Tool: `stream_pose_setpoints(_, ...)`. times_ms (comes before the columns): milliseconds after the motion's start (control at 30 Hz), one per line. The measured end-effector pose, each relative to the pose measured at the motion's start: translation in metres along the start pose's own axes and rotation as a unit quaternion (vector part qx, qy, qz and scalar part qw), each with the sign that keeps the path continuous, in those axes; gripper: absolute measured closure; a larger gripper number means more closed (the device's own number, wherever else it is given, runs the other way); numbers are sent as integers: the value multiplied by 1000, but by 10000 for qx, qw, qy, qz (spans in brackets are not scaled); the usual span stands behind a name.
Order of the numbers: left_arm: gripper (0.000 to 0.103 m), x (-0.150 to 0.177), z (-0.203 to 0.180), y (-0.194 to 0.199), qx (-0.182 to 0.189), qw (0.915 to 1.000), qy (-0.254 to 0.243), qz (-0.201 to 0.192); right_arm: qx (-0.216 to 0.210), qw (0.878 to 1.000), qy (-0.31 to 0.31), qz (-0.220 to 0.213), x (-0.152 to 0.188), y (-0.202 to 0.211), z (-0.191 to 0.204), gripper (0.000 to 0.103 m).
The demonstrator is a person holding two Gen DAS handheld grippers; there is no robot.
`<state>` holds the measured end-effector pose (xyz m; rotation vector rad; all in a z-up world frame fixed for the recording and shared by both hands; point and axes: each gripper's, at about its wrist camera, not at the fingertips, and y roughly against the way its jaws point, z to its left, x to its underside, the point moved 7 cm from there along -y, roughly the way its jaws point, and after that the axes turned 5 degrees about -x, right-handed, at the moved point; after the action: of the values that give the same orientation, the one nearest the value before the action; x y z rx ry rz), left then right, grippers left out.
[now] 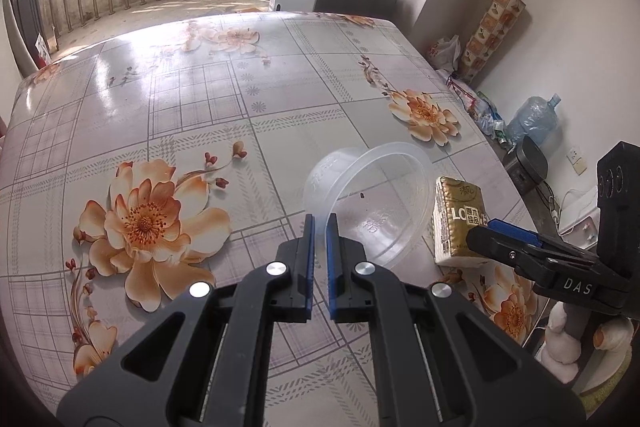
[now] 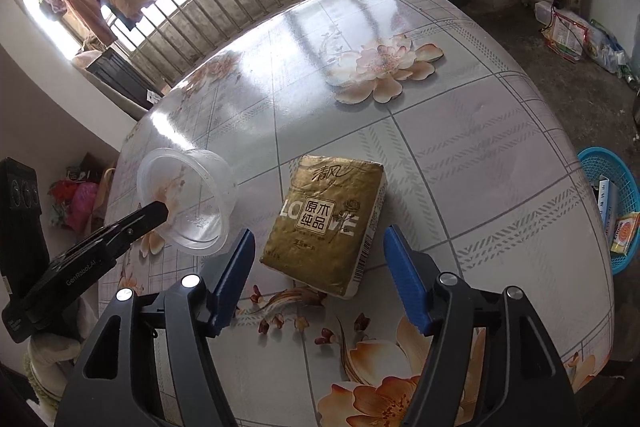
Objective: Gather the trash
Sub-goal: 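Lift the clear cup with the left gripper while the right lifts the tissue pack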
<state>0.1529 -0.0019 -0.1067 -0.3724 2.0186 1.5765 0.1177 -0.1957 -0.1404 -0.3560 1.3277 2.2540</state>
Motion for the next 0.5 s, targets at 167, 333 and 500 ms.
stream_pose_setpoints(167,99,0,-2,-2,-32,10000,0,-33,134,9999,38,-10,-3,-5,4,38)
stream_pose_setpoints(333,99,-1,-2,-2,-42,10000,-1,-38,338,9993,147,36,-4,-14,7,38)
stream_pose_setpoints(500,99,-2,-5,-2,-73,9999,-58,-55,380,9989,258,68,-1,-15,7,39)
